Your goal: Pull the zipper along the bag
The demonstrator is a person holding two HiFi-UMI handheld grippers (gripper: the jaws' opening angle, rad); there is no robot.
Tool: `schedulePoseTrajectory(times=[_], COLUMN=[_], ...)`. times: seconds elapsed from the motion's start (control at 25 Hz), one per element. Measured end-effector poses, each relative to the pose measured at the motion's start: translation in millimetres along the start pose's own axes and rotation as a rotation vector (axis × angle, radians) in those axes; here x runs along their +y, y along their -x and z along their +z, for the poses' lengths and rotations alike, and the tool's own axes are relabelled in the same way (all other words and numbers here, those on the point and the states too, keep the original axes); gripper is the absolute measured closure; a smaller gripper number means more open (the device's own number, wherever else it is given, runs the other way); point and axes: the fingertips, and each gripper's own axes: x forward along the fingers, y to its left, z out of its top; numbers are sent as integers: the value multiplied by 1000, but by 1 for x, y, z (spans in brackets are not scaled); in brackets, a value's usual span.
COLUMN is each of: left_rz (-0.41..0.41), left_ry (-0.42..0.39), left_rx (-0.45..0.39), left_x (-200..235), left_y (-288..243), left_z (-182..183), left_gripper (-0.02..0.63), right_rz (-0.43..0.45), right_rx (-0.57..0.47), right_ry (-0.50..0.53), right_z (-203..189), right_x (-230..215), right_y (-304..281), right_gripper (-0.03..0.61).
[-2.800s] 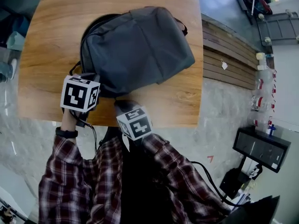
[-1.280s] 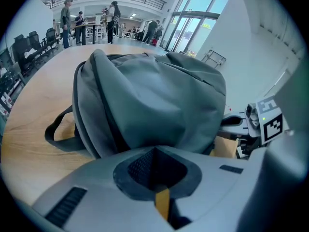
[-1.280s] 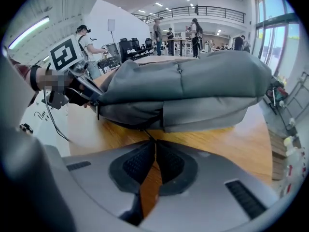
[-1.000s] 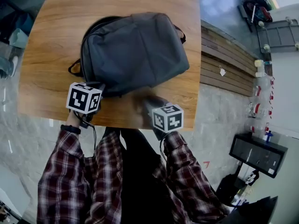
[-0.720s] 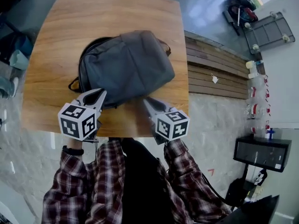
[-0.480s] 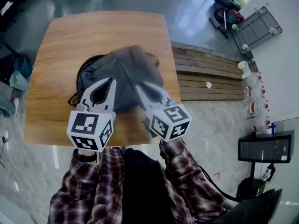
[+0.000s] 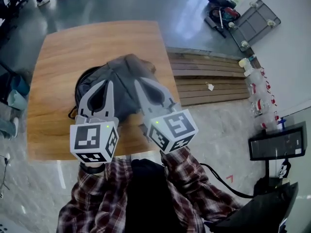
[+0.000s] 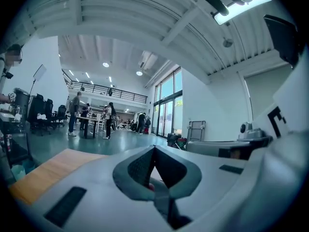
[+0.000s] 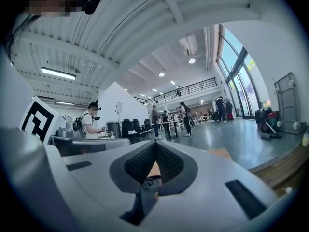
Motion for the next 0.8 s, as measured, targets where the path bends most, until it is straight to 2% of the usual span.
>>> schedulePoseTrajectory(times=[0.24, 0.8], left_rz=[-4, -37], left_ry=[-26, -32], left_rx=[7, 28], left_x=[14, -5], left_y=[5, -23], left_z=[11, 0], left_gripper=[604, 604], right_rz=[-5, -32], right_rx=[11, 68], right_ry=[-8, 3], right_z=[2, -14], right_x=[10, -21], right_y=[-13, -17], right_gripper=[569, 571])
